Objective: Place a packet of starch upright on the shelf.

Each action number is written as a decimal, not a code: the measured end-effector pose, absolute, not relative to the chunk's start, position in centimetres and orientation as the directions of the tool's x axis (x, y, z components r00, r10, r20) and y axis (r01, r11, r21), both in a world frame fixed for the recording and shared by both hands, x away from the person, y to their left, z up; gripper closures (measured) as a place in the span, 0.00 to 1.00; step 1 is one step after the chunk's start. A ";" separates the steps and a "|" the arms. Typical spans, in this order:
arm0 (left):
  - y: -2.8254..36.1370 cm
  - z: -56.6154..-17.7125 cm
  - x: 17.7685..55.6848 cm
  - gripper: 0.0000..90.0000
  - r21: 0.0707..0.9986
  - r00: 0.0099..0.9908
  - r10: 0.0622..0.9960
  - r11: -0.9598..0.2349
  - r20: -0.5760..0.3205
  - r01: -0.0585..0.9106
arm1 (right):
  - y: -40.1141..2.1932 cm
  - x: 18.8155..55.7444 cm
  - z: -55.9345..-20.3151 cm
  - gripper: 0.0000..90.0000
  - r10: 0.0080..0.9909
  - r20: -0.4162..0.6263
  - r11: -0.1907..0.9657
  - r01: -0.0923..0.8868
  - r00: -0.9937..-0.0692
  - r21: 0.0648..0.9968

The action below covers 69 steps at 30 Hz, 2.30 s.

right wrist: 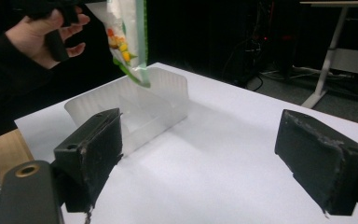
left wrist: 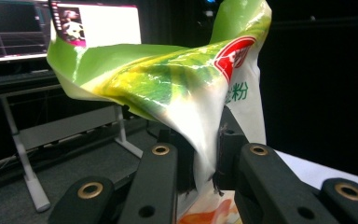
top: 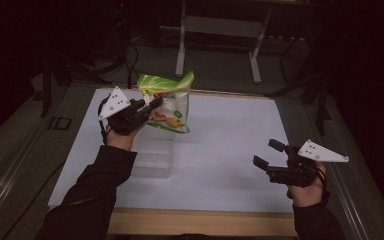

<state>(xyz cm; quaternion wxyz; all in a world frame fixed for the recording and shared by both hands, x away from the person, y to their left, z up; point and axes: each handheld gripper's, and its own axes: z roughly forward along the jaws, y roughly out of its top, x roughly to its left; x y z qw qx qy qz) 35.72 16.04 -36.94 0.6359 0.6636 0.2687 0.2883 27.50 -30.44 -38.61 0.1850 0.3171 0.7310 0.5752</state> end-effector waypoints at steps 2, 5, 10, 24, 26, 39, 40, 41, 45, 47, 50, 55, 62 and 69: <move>16.4 -37.3 36.4 0.91 0.999 0.686 0.727 -0.044 0.036 -0.007 | -30.5 27.5 -38.6 0.16 0.673 0.107 0.130 0.259 -0.732 0.957; 16.7 -38.1 37.4 0.91 0.998 0.672 0.739 -0.052 0.050 -0.017 | -30.6 27.6 -38.6 0.16 0.678 0.110 0.124 0.261 -0.727 0.957; 17.1 -39.7 39.0 0.91 0.999 0.646 0.763 -0.028 0.009 0.020 | -30.7 27.7 -38.6 0.16 0.677 0.116 0.116 0.261 -0.727 0.958; 18.3 -42.7 42.5 0.91 0.995 0.616 0.786 -0.011 -0.056 0.104 | -30.6 28.0 -39.2 0.17 0.664 0.139 0.121 0.288 -0.735 0.950; 18.2 -43.0 43.0 0.91 0.994 0.619 0.783 -0.017 -0.056 0.112 | -30.6 28.0 -39.3 0.17 0.664 0.136 0.125 0.289 -0.735 0.949; 17.8 -44.6 44.0 0.91 0.984 0.567 0.822 -0.140 0.054 0.108 | -30.8 28.1 -39.5 0.17 0.660 0.145 0.125 0.298 -0.737 0.946; 17.9 -44.7 44.1 0.91 0.983 0.567 0.821 -0.148 0.060 0.110 | -30.7 28.0 -39.5 0.17 0.659 0.141 0.126 0.294 -0.738 0.948; 17.9 -44.9 44.1 0.91 0.982 0.569 0.820 -0.149 0.055 0.120 | -30.7 28.0 -39.5 0.17 0.657 0.140 0.128 0.293 -0.741 0.948; 18.1 -45.3 44.2 0.91 0.978 0.556 0.830 -0.153 0.048 0.143 | -30.6 28.0 -39.4 0.17 0.650 0.138 0.135 0.292 -0.747 0.947; 18.1 -45.3 44.2 0.91 0.974 0.551 0.831 -0.181 0.077 0.137 | -30.6 28.0 -39.4 0.17 0.649 0.140 0.132 0.293 -0.748 0.947; 18.0 -45.2 44.1 0.91 0.961 0.549 0.827 -0.238 0.123 0.143 | -30.7 28.0 -39.5 0.17 0.646 0.145 0.129 0.294 -0.750 0.947; 18.5 -45.5 44.2 0.91 0.944 0.586 0.800 -0.281 0.132 0.171 | -30.6 27.9 -39.6 0.17 0.637 0.155 0.130 0.304 -0.755 0.944; 18.5 -45.5 44.1 0.91 0.919 0.608 0.769 -0.361 0.199 0.156 | -30.4 28.0 -39.9 0.17 0.629 0.170 0.123 0.314 -0.758 0.941; 17.8 -46.1 44.1 0.91 0.890 0.649 0.726 -0.425 0.226 0.165 | -30.4 28.1 -40.2 0.17 0.626 0.186 0.115 0.326 -0.758 0.938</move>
